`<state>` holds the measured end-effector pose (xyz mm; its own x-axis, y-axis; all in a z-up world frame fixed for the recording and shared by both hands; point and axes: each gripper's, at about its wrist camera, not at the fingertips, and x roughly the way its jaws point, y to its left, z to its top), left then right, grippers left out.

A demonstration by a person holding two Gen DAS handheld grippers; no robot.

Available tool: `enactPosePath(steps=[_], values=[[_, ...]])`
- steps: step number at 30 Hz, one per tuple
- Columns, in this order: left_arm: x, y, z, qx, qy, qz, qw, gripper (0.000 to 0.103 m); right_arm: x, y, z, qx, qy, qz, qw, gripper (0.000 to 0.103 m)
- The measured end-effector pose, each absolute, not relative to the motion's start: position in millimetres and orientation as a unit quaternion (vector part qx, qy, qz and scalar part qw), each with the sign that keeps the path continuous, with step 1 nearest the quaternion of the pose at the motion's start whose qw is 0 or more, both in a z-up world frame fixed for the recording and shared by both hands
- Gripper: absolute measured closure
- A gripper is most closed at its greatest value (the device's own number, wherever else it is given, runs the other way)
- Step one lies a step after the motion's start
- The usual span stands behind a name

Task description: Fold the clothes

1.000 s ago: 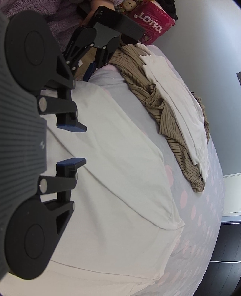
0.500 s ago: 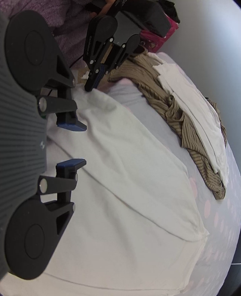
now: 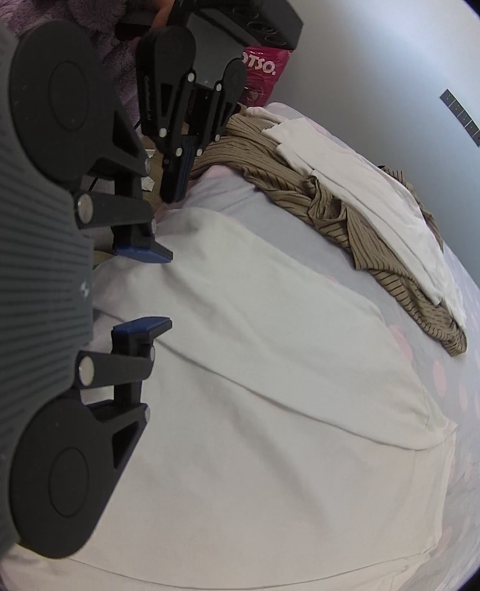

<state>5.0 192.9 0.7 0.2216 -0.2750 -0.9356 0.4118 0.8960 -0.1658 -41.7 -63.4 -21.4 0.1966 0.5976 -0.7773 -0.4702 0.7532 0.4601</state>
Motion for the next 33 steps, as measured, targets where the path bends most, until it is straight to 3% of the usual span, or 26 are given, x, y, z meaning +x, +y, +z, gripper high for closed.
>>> enactPosePath(steps=[6, 8, 9, 15, 16, 19, 20, 28, 33], values=[[-12, 197, -32, 0.098, 0.614, -0.217, 0.753, 0.098, -41, -51, -22, 0.045, 0.529, 0.362, 0.766, 0.067], [-16, 189, -42, 0.113, 0.612, -0.232, 0.747, 0.077, -41, -46, -22, 0.037, 0.527, 0.369, 0.765, 0.067], [-17, 183, -48, 0.131, 0.611, -0.229, 0.746, 0.074, -42, -44, -22, 0.032, 0.527, 0.37, 0.764, 0.067], [-11, 174, -83, 0.146, 0.621, -0.218, 0.739, 0.073, -42, -41, -32, 0.009, 0.536, 0.361, 0.763, 0.067], [-11, 173, -86, 0.145, 0.622, -0.218, 0.738, 0.075, -42, -42, -33, 0.01, 0.538, 0.356, 0.764, 0.067], [-12, 177, -87, 0.128, 0.626, -0.218, 0.738, 0.1, -40, -44, -36, 0.011, 0.542, 0.347, 0.765, 0.066], [-13, 179, -86, 0.124, 0.628, -0.217, 0.737, 0.103, -39, -44, -37, 0.011, 0.541, 0.347, 0.766, 0.066], [-30, 201, -64, 0.07, 0.653, -0.183, 0.732, 0.103, -40, -39, -37, 0.003, 0.541, 0.354, 0.763, 0.065], [-31, 187, -83, 0.116, 0.677, -0.169, 0.707, 0.103, -41, -37, -39, -0.005, 0.544, 0.353, 0.762, 0.063]])
